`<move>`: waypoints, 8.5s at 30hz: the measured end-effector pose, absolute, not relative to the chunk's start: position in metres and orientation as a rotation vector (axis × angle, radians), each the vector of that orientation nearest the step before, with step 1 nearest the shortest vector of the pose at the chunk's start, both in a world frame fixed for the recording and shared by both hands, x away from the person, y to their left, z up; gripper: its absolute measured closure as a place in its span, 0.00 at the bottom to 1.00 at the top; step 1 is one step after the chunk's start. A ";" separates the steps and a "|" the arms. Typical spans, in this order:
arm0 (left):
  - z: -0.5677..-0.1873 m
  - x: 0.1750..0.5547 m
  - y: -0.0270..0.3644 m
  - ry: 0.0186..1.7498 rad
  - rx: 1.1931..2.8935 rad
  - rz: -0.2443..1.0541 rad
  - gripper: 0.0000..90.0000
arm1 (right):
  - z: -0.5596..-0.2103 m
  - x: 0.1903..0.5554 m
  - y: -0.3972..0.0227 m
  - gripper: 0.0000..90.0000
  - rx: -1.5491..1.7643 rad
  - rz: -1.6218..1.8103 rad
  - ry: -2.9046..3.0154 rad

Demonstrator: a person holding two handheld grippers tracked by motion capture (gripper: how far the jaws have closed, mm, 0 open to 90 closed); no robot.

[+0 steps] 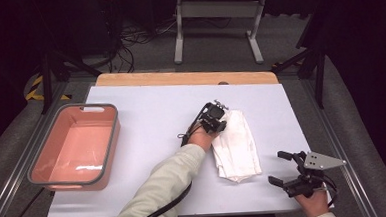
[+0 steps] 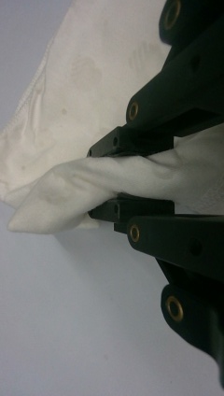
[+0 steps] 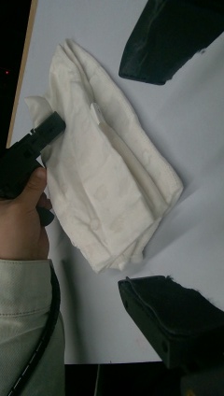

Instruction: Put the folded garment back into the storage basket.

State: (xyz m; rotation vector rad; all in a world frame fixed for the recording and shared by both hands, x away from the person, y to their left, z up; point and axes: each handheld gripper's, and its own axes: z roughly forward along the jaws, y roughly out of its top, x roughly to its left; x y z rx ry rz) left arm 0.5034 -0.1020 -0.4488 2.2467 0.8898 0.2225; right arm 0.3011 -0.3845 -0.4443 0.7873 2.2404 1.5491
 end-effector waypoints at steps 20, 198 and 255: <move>-0.435 0.501 -0.095 0.868 2.140 0.195 0.84 | -0.445 0.302 -0.385 0.02 0.783 1.551 2.242; -0.241 0.346 0.292 0.414 1.666 0.472 0.84 | -0.442 0.321 -0.365 0.03 0.724 1.589 2.294; -0.280 0.352 0.345 0.515 1.697 0.440 0.84 | -0.445 0.318 -0.363 0.03 0.738 1.568 2.319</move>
